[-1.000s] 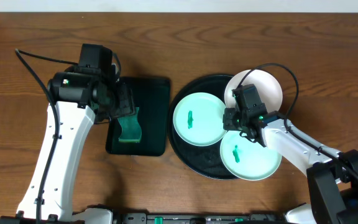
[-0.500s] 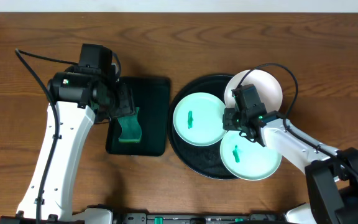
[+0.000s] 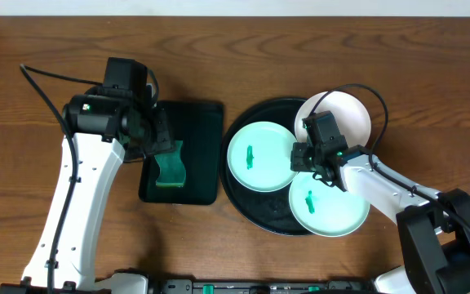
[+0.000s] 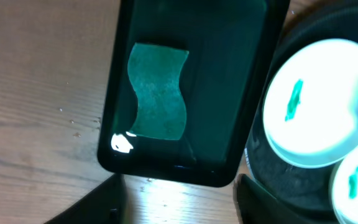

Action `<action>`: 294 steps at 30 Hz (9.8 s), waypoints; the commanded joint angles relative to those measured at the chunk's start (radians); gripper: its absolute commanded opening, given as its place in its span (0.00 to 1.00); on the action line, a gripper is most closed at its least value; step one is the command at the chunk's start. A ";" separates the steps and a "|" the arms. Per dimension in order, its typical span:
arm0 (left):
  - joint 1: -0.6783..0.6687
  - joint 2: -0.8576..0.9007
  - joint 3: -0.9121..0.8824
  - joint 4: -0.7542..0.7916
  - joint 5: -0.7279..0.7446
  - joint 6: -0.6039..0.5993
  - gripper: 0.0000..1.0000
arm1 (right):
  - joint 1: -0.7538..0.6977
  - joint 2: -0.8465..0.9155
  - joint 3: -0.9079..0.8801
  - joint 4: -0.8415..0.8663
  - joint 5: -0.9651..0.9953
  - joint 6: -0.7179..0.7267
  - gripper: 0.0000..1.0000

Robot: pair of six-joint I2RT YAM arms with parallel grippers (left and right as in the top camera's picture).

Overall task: Clean dirty plates on tray and stack at the side
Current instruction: 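Lower the left gripper and grasp the green sponge, then lift the green sponge with the left gripper above the black tray, then move the held sponge with the left gripper onto the mint-green plate, then scrub the mint-green plate's surface with the sponge in the left gripper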

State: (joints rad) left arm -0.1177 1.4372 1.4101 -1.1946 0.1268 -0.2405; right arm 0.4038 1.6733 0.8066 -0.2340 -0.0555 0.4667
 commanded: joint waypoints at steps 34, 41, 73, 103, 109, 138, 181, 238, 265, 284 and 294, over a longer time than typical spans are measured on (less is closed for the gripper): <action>0.005 0.428 -0.051 0.132 -0.093 -0.104 0.53 | 0.003 -0.007 -0.002 0.003 0.021 0.000 0.03; 0.005 0.459 -0.061 0.146 -0.093 -0.067 0.54 | 0.003 -0.007 -0.002 0.004 0.021 0.000 0.04; 0.005 0.460 -0.298 0.424 -0.056 -0.068 0.49 | 0.003 -0.007 -0.002 0.006 0.021 0.000 0.03; 0.005 0.172 -0.308 0.449 -0.057 -0.068 0.07 | 0.003 -0.007 -0.002 0.006 0.021 0.000 0.01; 0.005 0.034 -0.308 0.452 -0.033 -0.011 0.07 | 0.003 -0.007 -0.002 0.006 0.021 0.000 0.01; 0.005 -0.014 -0.309 0.452 0.045 0.042 0.07 | 0.003 -0.007 -0.002 0.006 0.021 0.000 0.01; -0.038 -0.001 -0.311 0.484 -0.116 -0.146 0.07 | 0.003 -0.007 -0.002 0.006 0.020 0.000 0.01; -0.171 0.136 -0.061 0.285 -0.084 -0.072 0.07 | 0.003 -0.007 -0.002 0.006 0.021 0.008 0.01; -0.429 0.421 -0.093 0.532 -0.033 -0.237 0.07 | 0.003 -0.007 -0.002 0.006 0.021 0.008 0.01; -0.458 0.608 -0.094 0.595 -0.033 -0.256 0.08 | 0.003 -0.007 -0.002 0.006 0.021 0.008 0.01; -0.458 0.661 -0.093 0.595 -0.032 -0.255 0.13 | 0.003 -0.007 -0.002 0.006 0.021 0.008 0.01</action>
State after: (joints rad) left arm -0.5755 2.0163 1.3376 -0.6014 0.0990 -0.4793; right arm 0.4034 1.6733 0.8066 -0.2264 -0.0517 0.4675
